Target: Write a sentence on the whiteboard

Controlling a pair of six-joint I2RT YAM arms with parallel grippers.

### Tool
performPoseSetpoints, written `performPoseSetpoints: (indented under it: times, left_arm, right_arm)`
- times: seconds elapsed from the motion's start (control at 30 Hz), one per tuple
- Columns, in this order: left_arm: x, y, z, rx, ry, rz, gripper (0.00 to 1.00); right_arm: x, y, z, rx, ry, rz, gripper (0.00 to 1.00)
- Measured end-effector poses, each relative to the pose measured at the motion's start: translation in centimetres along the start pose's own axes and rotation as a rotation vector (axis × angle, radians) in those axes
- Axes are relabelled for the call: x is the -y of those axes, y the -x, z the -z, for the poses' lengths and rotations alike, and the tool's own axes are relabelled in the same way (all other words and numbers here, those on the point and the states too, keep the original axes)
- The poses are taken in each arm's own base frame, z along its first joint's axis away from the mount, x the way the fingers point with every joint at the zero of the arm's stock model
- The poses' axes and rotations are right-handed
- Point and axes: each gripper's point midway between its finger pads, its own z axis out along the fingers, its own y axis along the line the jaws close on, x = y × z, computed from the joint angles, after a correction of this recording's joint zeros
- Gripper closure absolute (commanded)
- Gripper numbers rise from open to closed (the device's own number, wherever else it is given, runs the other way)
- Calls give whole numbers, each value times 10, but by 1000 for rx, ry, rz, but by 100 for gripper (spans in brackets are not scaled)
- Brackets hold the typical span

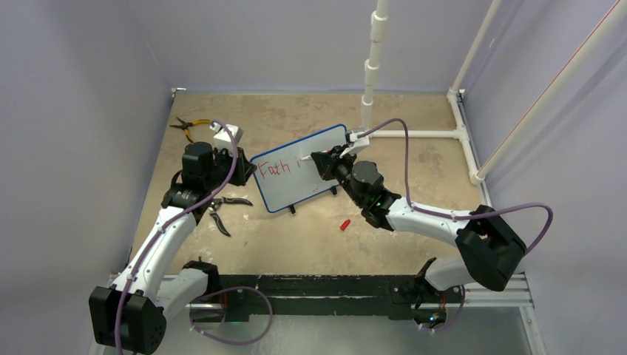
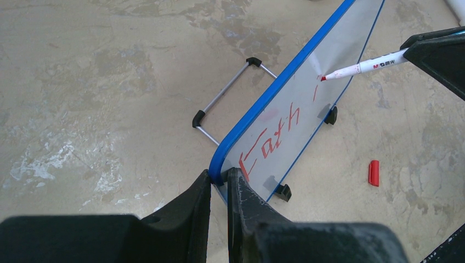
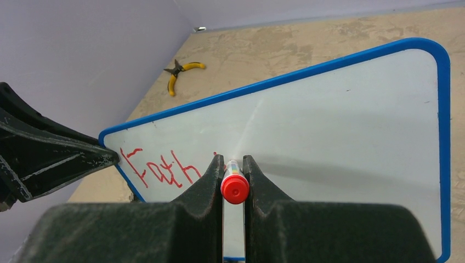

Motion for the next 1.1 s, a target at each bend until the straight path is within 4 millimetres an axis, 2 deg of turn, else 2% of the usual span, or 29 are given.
performPoseSetpoints:
  times: [0.3,0.5,1.1]
  left_arm:
    - [0,0,0,0,0,0,100]
    - [0,0,0,0,0,0,100]
    - [0,0,0,0,0,0,100]
  right_arm:
    - [1,-2,1,-4,-3,-13,100]
    - [8,-16,5,-35,-19,-21,100]
    - [6,-12,4,-29,-15,-25,100]
